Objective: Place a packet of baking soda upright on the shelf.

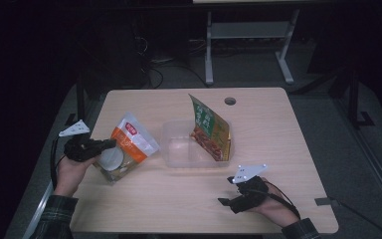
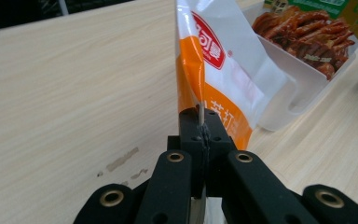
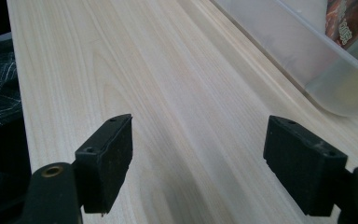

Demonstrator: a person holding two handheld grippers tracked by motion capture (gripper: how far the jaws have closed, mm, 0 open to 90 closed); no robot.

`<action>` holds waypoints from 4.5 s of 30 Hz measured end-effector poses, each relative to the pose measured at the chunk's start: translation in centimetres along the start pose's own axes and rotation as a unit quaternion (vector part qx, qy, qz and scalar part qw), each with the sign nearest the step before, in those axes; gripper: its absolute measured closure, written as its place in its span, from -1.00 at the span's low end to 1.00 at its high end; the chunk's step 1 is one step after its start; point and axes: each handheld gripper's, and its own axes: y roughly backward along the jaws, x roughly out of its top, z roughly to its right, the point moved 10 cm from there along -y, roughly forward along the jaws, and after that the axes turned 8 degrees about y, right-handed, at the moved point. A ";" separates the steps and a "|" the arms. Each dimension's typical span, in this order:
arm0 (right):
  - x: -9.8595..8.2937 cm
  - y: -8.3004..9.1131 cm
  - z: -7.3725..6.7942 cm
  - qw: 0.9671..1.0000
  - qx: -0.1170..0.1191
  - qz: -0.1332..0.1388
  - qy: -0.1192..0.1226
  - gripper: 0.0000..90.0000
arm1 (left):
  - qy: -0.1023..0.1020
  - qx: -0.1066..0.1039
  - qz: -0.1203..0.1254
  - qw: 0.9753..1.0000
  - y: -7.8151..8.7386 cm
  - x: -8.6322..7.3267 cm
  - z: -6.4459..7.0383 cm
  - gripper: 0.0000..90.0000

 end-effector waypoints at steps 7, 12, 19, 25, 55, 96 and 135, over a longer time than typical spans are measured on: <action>0.1 0.0 0.0 1.000 0.002 0.003 -0.001 -0.48 | -0.011 -0.002 0.010 1.000 1.2 0.9 0.8 1.00; 0.1 0.0 -0.1 1.000 0.003 0.004 0.000 -0.48 | -0.011 -0.002 0.028 1.000 2.5 1.7 0.8 1.00; 0.3 0.0 -0.1 1.000 0.003 0.006 -0.003 -0.49 | -0.015 -0.019 0.047 0.999 3.8 2.8 1.9 1.00; 0.4 0.0 -0.2 1.000 0.005 0.011 -0.005 -0.51 | -0.020 -0.042 0.054 0.997 3.7 3.5 3.9 1.00; 7.2 -0.3 -1.1 0.990 0.042 0.134 -0.023 -0.35 | -0.054 -0.153 0.027 0.986 -1.3 3.2 14.6 1.00; 12.2 -0.2 -3.0 0.970 0.132 0.204 0.004 1.00 | -0.067 -0.160 -0.015 0.985 -5.2 0.2 16.9 0.98; 11.9 1.2 -3.7 0.973 0.141 0.175 0.056 1.00 | -0.090 -0.100 -0.089 0.987 -5.0 -6.5 15.0 0.02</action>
